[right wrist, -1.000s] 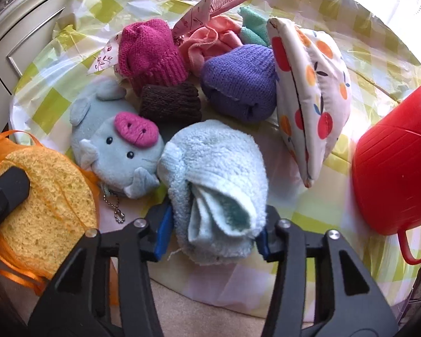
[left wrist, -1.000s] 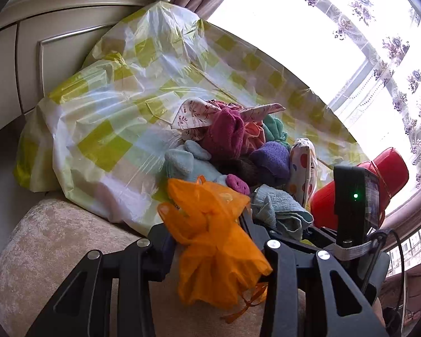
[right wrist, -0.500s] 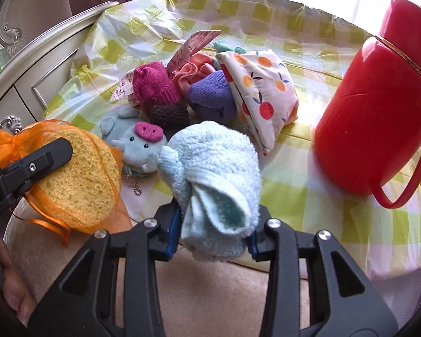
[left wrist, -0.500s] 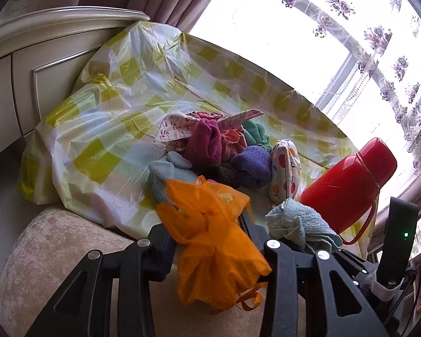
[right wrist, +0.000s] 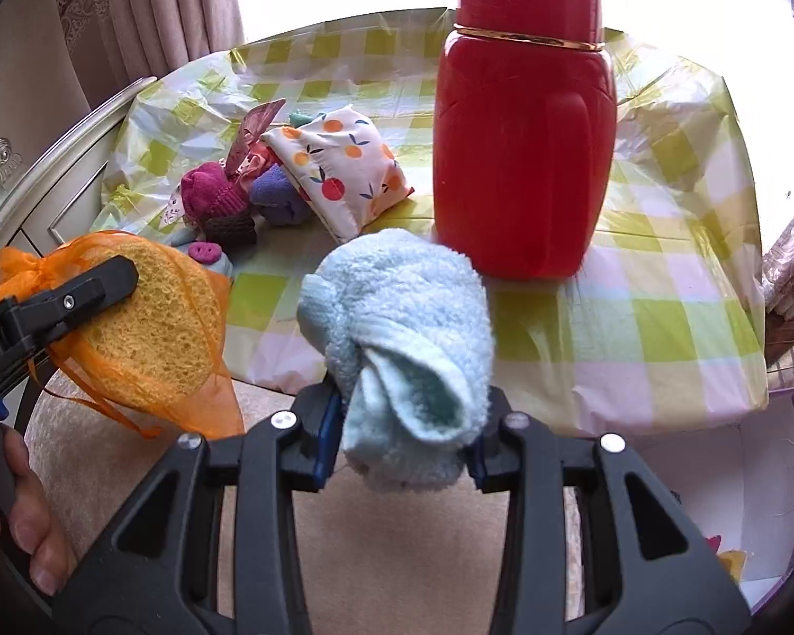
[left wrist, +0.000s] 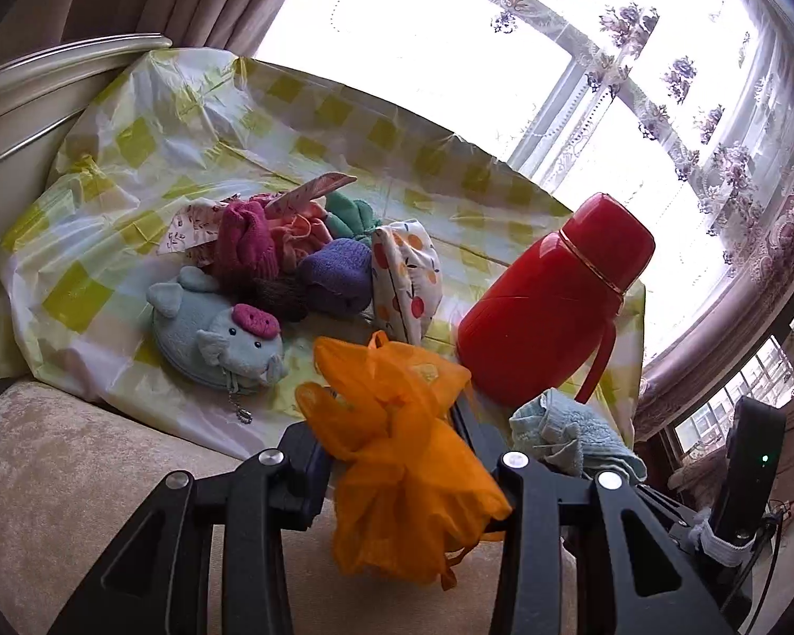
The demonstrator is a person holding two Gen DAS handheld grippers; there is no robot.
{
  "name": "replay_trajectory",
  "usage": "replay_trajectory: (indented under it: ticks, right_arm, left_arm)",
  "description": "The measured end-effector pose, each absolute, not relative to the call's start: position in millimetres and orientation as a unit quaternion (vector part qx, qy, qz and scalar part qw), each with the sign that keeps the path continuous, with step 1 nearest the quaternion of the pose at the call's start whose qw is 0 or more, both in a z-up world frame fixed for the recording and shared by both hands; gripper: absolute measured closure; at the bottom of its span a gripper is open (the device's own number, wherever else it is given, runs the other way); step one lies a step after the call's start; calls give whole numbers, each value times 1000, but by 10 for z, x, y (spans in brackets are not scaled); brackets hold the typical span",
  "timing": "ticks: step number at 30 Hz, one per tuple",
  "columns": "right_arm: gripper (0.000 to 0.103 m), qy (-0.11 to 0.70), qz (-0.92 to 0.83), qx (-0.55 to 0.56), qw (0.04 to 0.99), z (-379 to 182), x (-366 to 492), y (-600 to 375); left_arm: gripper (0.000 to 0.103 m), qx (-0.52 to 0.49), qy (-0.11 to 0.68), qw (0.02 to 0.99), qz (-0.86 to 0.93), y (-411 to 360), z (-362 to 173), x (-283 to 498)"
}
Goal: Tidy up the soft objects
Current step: 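Drop the blue towel from the right tool into the box while the left drops the mesh bag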
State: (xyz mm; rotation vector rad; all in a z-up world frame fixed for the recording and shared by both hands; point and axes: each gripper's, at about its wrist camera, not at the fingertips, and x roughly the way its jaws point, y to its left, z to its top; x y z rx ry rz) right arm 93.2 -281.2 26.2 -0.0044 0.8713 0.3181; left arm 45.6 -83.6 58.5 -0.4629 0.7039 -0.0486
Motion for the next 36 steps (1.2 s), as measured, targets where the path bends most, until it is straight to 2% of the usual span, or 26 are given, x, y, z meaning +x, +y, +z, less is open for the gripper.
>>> replay_trajectory:
  ticks: [15, 24, 27, 30, 32, 36]
  right_arm:
    - [60, 429, 7, 36, 903, 295, 563, -4214]
    - [53, 413, -64, 53, 907, 414, 374, -4765]
    - [46, 413, -82, 51, 906, 424, 358, -4841]
    - [38, 416, -94, 54, 903, 411, 360, -4885]
    - [34, 415, -97, 58, 903, 403, 361, -4900]
    - [30, 418, -98, 55, 901, 389, 377, -4874]
  left_arm:
    - [62, -174, 375, 892, -185, -2108, 653, 420]
    - [60, -145, 381, 879, -246, -2607, 692, 329]
    - [53, -140, 393, 867, -274, -2741, 667, 330]
    - [38, -135, 405, 857, -290, -2821, 646, 337]
    - [34, -134, 408, 856, -288, -2822, 637, 333]
    - [26, -127, 417, 860, -268, -2779, 612, 355]
